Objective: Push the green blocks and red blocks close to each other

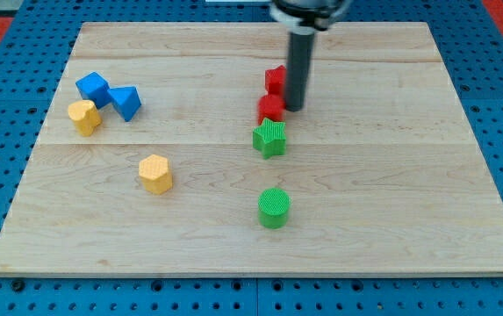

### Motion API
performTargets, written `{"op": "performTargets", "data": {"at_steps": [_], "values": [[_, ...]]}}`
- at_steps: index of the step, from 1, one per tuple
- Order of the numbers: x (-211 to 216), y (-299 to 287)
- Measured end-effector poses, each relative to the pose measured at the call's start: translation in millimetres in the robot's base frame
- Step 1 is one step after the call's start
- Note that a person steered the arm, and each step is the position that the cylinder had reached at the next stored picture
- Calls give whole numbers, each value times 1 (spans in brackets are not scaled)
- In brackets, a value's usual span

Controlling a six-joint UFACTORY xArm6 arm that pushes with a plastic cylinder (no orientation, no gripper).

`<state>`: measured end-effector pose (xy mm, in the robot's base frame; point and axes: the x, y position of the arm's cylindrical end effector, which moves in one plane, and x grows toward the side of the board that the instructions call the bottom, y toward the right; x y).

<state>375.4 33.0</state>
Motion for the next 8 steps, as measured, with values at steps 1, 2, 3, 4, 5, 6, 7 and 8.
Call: {"op": "performTargets", "data": {"at_steps": [1, 2, 3, 4, 5, 6, 7, 8], "values": [[-6, 33], [-43, 85], [-65, 51], [-32, 4], [-5, -11], [22, 59], [104, 51], [120, 4]]}}
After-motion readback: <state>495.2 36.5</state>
